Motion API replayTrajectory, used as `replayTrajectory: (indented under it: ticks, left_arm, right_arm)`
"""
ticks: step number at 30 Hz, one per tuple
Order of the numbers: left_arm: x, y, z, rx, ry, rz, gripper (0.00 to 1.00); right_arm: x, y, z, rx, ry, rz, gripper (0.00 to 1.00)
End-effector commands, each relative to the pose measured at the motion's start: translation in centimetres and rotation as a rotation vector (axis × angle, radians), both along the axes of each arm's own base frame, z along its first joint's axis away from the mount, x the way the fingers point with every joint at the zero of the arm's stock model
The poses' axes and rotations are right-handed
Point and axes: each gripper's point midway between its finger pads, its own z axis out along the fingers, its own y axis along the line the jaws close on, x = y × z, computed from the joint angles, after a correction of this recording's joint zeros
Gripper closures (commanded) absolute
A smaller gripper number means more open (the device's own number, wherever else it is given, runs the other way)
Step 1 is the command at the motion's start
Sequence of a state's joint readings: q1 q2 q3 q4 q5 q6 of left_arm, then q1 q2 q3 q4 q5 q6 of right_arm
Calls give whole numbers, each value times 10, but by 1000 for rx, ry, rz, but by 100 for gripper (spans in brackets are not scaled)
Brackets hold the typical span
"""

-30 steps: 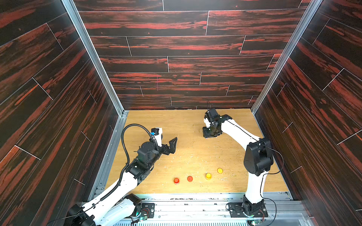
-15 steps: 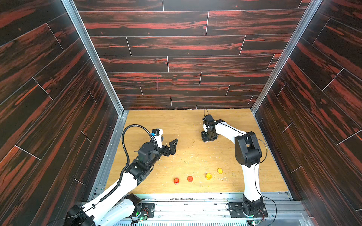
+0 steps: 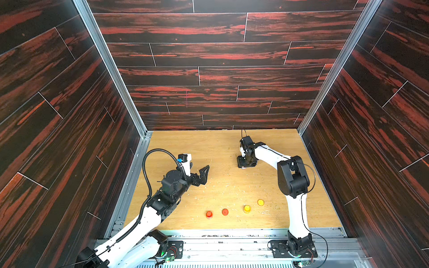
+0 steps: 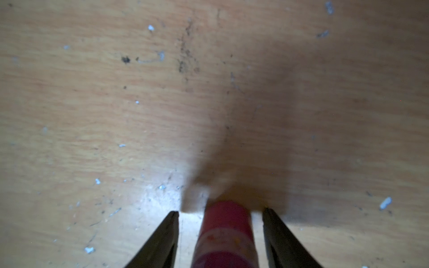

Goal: Close the paint jar lid
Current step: Place the paint jar at the center of the board.

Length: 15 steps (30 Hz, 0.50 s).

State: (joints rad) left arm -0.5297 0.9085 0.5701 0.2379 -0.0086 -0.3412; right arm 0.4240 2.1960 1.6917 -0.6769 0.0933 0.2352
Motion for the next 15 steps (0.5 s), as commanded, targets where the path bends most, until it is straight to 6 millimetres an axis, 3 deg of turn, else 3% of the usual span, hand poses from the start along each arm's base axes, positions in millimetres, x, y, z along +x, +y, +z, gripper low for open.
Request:
replayTrajectory:
  ticks: [1,6,9,12,15]
  left_arm:
    - [0,6,-5,1,16,23,0]
    - [9,10,-17,-34,90,49,0]
    - [18,13,-26,-37,149,73,0]
    - [26,15,-33,-46,182,89,0]
    - [34,19,-39,-51,214,113,0]
  right_arm:
    - [2,5,40,71,-65,2,37]
    - [-9,8,83,139,-143,35,35]
    - [-30,13,103,206,-165,92,35]
    - [-65,23,116,286,-190,190,35]
    - [-112,44,120,364,-214,339,35]
